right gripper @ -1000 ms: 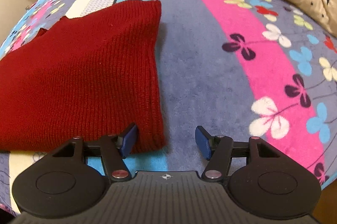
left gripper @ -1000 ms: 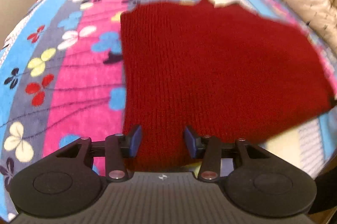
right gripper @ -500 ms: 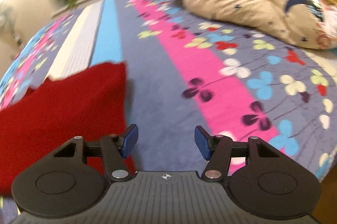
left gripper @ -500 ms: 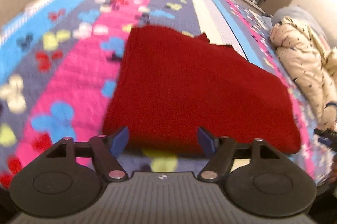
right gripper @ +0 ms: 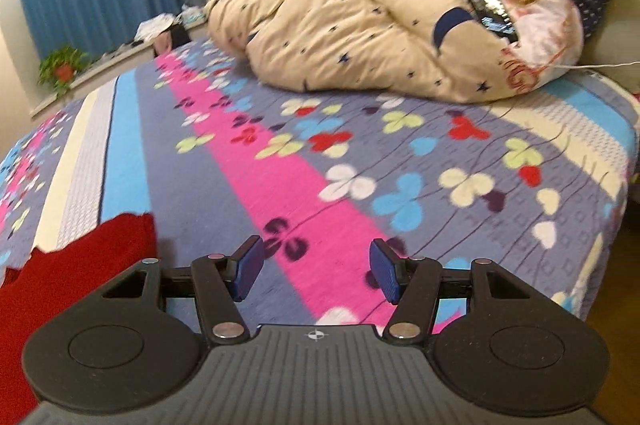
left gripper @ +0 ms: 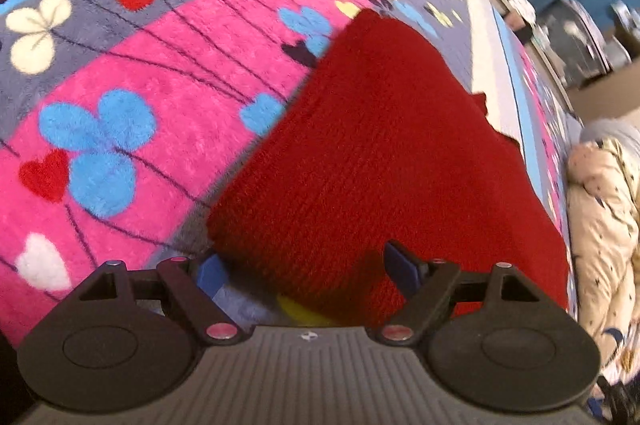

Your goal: Fold small clothes

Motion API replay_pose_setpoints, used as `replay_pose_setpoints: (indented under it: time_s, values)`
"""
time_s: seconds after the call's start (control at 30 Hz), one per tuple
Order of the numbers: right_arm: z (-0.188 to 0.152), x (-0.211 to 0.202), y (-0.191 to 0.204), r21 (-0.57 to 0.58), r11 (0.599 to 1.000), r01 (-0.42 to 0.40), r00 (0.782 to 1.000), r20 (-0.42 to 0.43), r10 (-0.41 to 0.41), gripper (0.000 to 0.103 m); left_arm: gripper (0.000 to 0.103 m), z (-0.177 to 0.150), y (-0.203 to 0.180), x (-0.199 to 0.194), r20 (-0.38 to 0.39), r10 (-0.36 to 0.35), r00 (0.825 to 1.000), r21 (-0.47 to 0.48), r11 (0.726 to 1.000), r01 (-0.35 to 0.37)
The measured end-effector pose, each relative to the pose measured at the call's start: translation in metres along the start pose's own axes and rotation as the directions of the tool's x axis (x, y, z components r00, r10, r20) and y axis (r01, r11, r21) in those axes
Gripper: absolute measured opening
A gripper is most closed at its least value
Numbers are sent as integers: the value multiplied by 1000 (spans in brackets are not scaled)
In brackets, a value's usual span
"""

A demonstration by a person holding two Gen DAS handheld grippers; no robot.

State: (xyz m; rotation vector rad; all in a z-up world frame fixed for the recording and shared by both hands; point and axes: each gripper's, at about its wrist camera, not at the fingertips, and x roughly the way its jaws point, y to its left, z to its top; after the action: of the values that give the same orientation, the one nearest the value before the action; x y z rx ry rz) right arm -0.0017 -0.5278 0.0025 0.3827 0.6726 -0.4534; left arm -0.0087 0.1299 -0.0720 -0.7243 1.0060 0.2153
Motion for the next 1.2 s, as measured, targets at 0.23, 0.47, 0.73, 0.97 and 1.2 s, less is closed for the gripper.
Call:
replay_pose_setpoints:
  time_s: [0.23, 0.47, 0.73, 0.97, 1.2]
  values:
    - [4, -1, -21, 45, 998, 34, 999, 16, -35, 61, 39, -5, -9, -4, 84, 125, 989, -10, 992, -125]
    - [9, -8, -39, 113, 991, 73, 994, 67, -81, 61, 16, -21, -96, -45, 335, 138, 932, 201, 956, -214]
    - [13, -23, -46, 155, 974, 167, 957, 213, -198, 61, 16, -133, -269, -46, 319, -255, 913, 787, 608, -105]
    - [11, -20, -43, 137, 973, 186, 944, 250, -215, 61, 30, -251, -310, 50, -43, -178, 983, 947, 305, 97]
    - [4, 7, -30, 63, 997, 37, 994, 101, -43, 62, 74, -211, -288, 11, -144, -337, 930, 889, 369, 272]
